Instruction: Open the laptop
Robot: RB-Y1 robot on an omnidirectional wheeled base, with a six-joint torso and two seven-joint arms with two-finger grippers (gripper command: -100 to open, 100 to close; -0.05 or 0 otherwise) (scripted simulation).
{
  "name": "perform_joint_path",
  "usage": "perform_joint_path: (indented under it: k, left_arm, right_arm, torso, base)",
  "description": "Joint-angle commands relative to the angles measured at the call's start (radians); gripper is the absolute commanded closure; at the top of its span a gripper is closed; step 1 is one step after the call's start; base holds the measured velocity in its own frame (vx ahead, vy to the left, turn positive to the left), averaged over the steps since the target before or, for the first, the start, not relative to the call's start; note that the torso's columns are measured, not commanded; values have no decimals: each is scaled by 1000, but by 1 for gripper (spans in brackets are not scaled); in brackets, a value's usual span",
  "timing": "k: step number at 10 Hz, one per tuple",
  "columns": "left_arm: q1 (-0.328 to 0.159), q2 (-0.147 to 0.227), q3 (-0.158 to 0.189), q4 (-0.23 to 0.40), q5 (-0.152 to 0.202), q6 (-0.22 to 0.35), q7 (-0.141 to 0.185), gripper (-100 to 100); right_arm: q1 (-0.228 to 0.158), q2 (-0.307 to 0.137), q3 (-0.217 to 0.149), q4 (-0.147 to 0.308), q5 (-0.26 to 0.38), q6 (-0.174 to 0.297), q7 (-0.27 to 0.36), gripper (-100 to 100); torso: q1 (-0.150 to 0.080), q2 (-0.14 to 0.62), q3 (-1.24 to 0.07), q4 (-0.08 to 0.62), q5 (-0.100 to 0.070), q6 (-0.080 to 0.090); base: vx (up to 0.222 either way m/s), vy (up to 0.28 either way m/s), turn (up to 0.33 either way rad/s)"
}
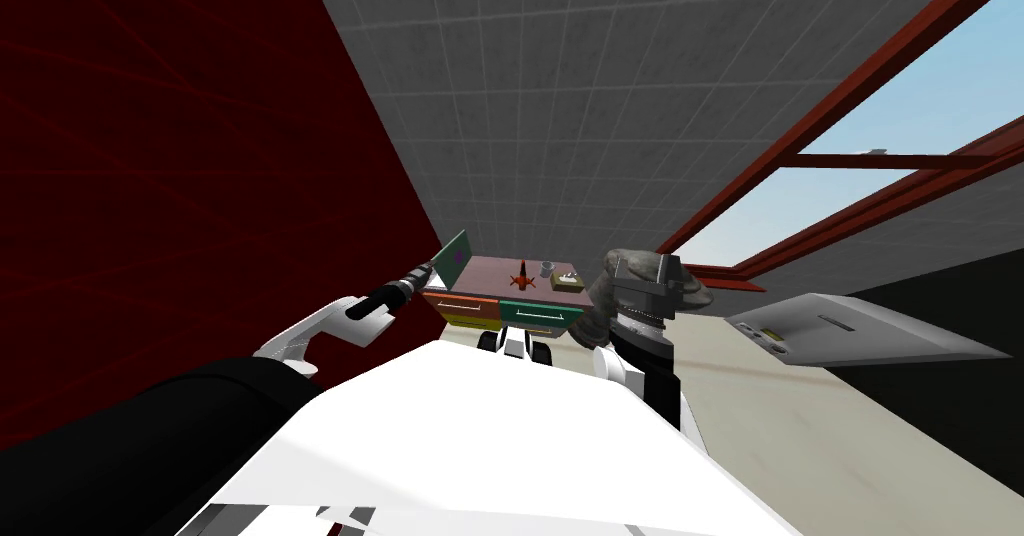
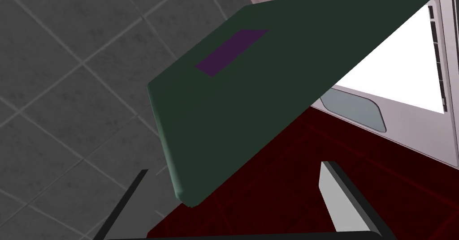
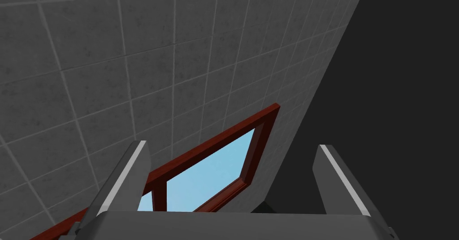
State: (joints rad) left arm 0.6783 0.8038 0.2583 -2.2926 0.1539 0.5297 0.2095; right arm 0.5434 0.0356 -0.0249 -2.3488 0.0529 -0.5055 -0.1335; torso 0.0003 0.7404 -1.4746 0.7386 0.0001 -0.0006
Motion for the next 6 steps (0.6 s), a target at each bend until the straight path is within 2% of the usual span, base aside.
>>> perform_joint_path:
  k: [1,2,3,6]
  left_arm:
    - [-6,-1,-1,19,1,-9,-2,-100]
    - [-7,-1,-1,22,1,-11,-2,100]
    - [-9,-15,-11,8,36,-11,27,100]
    - [-13,-36,-27,-11,87,-12,70,100]
  right_arm:
    - [0,0,0,0,0,0,0,0]
    - [0,0,0,0,0,0,0,0]
    - [0,0,0,0,0,0,0,0]
    - [0,0,0,0,0,0,0,0]
  torso:
    - [1,-3,-1,-1,0,1]
    - [0,-2,-1,-1,0,0]
    - [0,0,0,0,0,1]
    - [13,-3,-1,-2,5,-2]
  base:
    - [51,7,-19]
    - [8,1,3]
    - [-3,99,-31]
    - [-17,194,-15]
